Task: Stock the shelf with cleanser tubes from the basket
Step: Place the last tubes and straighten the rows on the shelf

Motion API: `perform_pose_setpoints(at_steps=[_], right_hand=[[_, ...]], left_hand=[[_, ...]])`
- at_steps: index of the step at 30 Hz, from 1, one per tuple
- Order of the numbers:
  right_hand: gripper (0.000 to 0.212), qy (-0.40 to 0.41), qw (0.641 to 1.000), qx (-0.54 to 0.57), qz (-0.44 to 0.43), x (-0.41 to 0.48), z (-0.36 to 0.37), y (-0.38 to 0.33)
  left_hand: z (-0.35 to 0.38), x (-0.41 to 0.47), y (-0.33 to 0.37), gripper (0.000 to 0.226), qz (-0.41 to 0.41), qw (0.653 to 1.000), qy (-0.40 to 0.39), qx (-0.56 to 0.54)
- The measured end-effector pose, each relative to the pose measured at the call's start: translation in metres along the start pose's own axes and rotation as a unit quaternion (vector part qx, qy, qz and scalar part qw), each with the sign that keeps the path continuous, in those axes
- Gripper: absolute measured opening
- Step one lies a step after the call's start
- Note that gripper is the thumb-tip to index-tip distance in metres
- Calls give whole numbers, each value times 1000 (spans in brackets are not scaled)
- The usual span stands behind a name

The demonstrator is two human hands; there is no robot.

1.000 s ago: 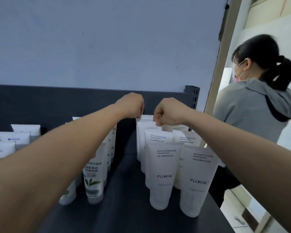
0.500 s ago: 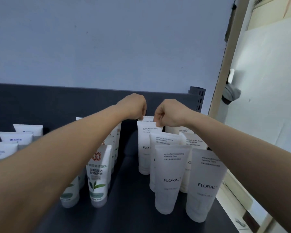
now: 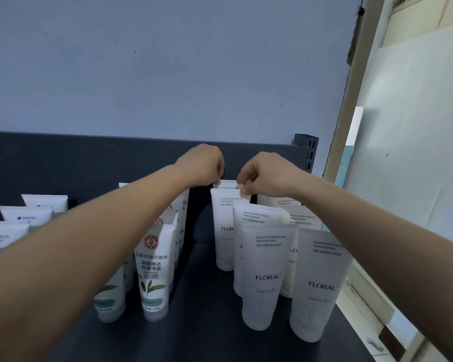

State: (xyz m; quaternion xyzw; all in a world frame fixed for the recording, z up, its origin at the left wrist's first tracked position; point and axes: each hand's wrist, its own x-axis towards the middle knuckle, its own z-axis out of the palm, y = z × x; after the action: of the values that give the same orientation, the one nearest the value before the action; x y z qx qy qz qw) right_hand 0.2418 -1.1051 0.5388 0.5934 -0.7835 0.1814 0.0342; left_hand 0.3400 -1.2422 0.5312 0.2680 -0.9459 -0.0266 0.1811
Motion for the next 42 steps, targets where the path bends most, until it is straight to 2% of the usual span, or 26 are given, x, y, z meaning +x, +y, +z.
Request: perform_pose_setpoints(at_steps=[4,6,8,10,13,15,18,22,25,34,40,42], right_hand=[[9,19,997,63,-30,-35,-23,-2],[12,-27,994,95,-50,-59,-36,-4],[13,-86,991,82,-60,-77,-42,-7],[14,-110,992,29,-60,-86,-39,-7],[7,-90,994,-31,-57,-87,-29,-6],[7,-86,995,-18,-55,-88,-25,-6],[20,-75,995,10,-64,-88,-23,-8],[11,-58,996,31,-60,-85,-13,-14],[12,-46,996,46,-60,-81,-7,-21],[4,-39,995,62,-67,-75,0,-27],[8,-42,992,90,-77,-76,-5,-20],[7,-9,992,104,-70,-76,-15,-12]], left_hand=[[-15,-21,14,10,34,992,32,-117],[-24,-37,24,13,58,978,-10,-202],[-29,-50,29,16,84,963,-94,-237],[-27,-57,28,14,99,959,-136,-228],[-17,-59,26,11,91,970,-105,-198],[-13,-59,24,9,81,976,-81,-185],[-13,-61,18,8,70,982,-71,-158],[-16,-66,10,7,51,986,-63,-145],[-18,-69,6,2,44,986,-66,-148],[-20,-72,3,6,44,984,-58,-164],[-24,-72,3,6,41,983,-82,-156],[-30,-70,5,10,43,982,-109,-150]])
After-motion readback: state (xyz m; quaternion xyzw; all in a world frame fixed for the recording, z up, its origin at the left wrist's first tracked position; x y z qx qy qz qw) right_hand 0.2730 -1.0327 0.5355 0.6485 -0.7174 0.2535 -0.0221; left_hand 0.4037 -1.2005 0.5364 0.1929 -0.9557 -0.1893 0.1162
